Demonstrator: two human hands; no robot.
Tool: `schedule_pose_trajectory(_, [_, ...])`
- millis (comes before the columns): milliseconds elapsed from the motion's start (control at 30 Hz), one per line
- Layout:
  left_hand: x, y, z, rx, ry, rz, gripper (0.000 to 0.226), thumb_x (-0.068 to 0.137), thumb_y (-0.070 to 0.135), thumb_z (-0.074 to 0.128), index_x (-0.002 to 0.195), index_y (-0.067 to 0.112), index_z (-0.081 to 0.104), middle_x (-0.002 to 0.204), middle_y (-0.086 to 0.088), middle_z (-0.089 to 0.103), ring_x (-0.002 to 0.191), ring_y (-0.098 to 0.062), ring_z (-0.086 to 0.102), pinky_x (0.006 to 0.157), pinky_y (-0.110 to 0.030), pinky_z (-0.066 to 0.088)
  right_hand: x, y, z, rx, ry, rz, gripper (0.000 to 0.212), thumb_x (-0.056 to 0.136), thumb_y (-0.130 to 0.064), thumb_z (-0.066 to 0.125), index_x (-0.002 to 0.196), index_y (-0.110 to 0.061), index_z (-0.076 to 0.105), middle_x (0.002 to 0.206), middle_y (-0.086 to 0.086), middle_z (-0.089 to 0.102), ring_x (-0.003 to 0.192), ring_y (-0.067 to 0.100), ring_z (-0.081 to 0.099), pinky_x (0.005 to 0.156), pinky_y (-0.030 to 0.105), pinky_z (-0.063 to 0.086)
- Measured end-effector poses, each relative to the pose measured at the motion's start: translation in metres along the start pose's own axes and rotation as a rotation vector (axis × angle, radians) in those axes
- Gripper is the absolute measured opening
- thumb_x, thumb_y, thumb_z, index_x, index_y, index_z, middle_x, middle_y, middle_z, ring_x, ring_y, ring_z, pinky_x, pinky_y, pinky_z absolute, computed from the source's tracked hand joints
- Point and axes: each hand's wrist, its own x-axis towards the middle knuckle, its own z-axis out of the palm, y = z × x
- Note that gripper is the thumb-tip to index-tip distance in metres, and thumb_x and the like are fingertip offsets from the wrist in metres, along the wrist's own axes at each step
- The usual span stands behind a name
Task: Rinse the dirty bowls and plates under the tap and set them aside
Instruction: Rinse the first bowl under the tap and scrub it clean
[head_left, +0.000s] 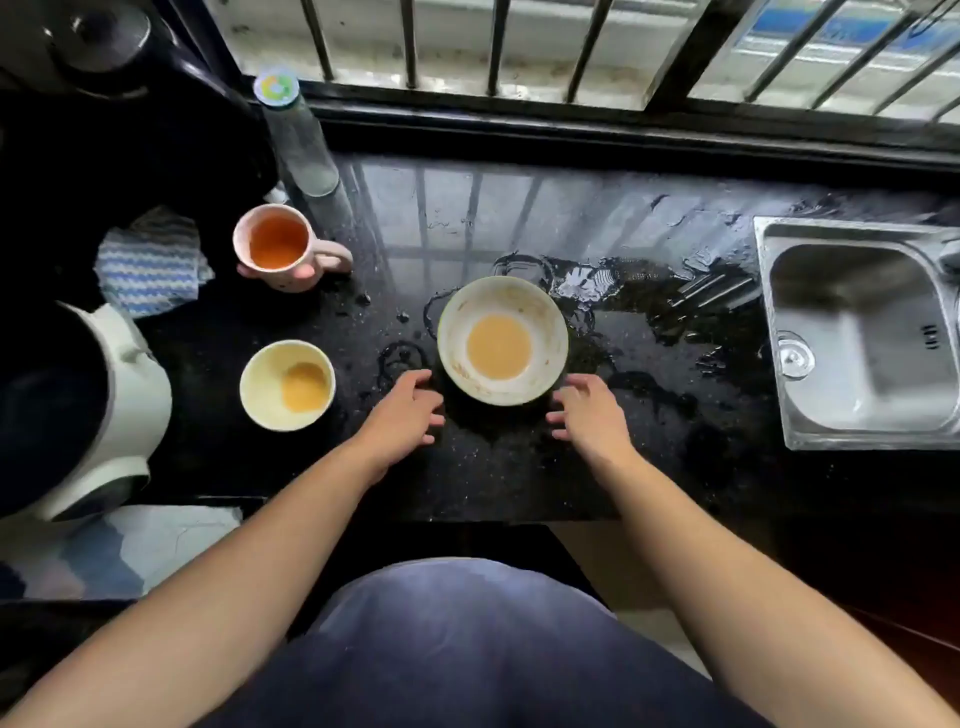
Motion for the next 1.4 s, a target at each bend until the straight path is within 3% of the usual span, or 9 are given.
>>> schedule_pose_trajectory(100, [0.018, 0.015, 0.005, -0.146, -0.031, -0.058, 0.061, 0.105, 0.024, 0.048, 0.162, 0.026, 0.026, 0.13, -0.003, 0.063, 0.109, -0.026, 0.073, 0.089, -0.041, 0.062, 0.017, -0.019, 0.002, -0.036, -0.014, 0.02, 0.038, 0.093, -0.023, 0.048, 0.131, -0.027, 0.052, 0.106, -0.004, 0.066, 0.087, 0.018, 0.072, 0.07, 0.037, 0.065])
schedule_pose_trajectory(200, [0.026, 0.025, 0.012, -0.229, -0.085, -0.072, 0.053, 0.104, 0.023, 0.054, 0.154, 0.029, 0.036, 0.124, -0.004, 0.072, 0.105, -0.025, 0.076, 0.088, -0.036, 0.063, 0.02, -0.028, 0.007, 0.032, -0.008, 0.043, 0.033, 0.092, -0.02, 0.05, 0.124, -0.024, 0.058, 0.105, -0.005, 0.064, 0.089, 0.014, 0.068, 0.059, 0.028, 0.063])
schedule_pose_trajectory(467, [0.017, 0.021, 0.017, -0.154, -0.02, 0.059, 0.049, 0.104, 0.015, 0.054, 0.149, 0.033, 0.042, 0.135, -0.009, 0.063, 0.121, -0.026, 0.068, 0.094, -0.04, 0.064, 0.0, -0.009, 0.006, 0.236, 0.041, 0.072, 0.017, 0.095, -0.007, 0.052, 0.105, -0.019, 0.058, 0.103, 0.009, 0.067, 0.096, 0.021, 0.069, 0.059, 0.026, 0.062])
schedule_pose_trajectory(700, [0.004, 0.034, 0.031, -0.036, -0.115, 0.161, 0.05, 0.102, 0.012, 0.055, 0.146, 0.034, 0.045, 0.135, 0.0, 0.064, 0.121, -0.018, 0.068, 0.09, -0.039, 0.065, -0.039, 0.018, -0.019, 0.361, 0.154, 0.068, 0.011, 0.092, -0.007, 0.055, 0.099, -0.017, 0.057, 0.096, 0.01, 0.068, 0.091, 0.021, 0.071, 0.061, 0.027, 0.062])
schedule_pose_trajectory(900, [-0.028, 0.058, 0.09, 0.085, -0.247, 0.246, 0.047, 0.102, 0.006, 0.057, 0.142, 0.028, 0.048, 0.132, -0.005, 0.063, 0.115, -0.022, 0.069, 0.066, -0.016, 0.062, -0.074, 0.064, -0.077, 0.472, 0.29, 0.064, 0.008, 0.09, -0.013, 0.061, 0.096, -0.018, 0.057, 0.099, 0.009, 0.069, 0.089, 0.021, 0.072, 0.059, 0.029, 0.063])
schedule_pose_trajectory(1033, [-0.055, 0.063, 0.148, 0.173, -0.322, 0.286, 0.052, 0.103, 0.011, 0.06, 0.15, 0.026, 0.044, 0.14, -0.007, 0.062, 0.115, -0.02, 0.069, 0.077, -0.022, 0.061, -0.094, 0.108, -0.127, 0.519, 0.367, 0.044, 0.01, 0.088, -0.012, 0.062, 0.093, -0.02, 0.059, 0.093, 0.01, 0.071, 0.083, 0.016, 0.072, 0.058, 0.028, 0.062])
schedule_pose_trajectory(1167, [-0.081, 0.064, 0.22, 0.294, -0.331, 0.374, 0.047, 0.1, 0.015, 0.062, 0.143, 0.029, 0.048, 0.126, 0.002, 0.067, 0.096, 0.004, 0.07, 0.068, -0.013, 0.056, -0.107, 0.156, -0.186, 0.547, 0.409, 0.014, 0.008, 0.09, -0.013, 0.065, 0.094, -0.017, 0.059, 0.093, 0.011, 0.071, 0.079, 0.013, 0.072, 0.056, 0.025, 0.061])
schedule_pose_trajectory(1267, [-0.103, 0.061, 0.276, 0.233, -0.386, 0.329, 0.041, 0.099, 0.007, 0.06, 0.132, 0.031, 0.052, 0.123, -0.006, 0.068, 0.085, -0.005, 0.079, 0.075, -0.03, 0.065, -0.118, 0.19, -0.232, 0.547, 0.435, -0.003, 0.009, 0.091, -0.013, 0.066, 0.093, -0.015, 0.058, 0.093, 0.013, 0.069, 0.078, 0.016, 0.071, 0.053, 0.023, 0.059])
schedule_pose_trajectory(1400, [-0.127, 0.064, 0.342, 0.183, -0.406, 0.323, 0.046, 0.089, 0.015, 0.067, 0.131, 0.028, 0.056, 0.125, -0.012, 0.07, 0.103, -0.028, 0.078, 0.09, -0.048, 0.065, -0.126, 0.227, -0.293, 0.553, 0.467, -0.04, 0.011, 0.09, -0.011, 0.067, 0.092, -0.012, 0.057, 0.092, 0.014, 0.067, 0.072, 0.014, 0.07, 0.05, 0.021, 0.058])
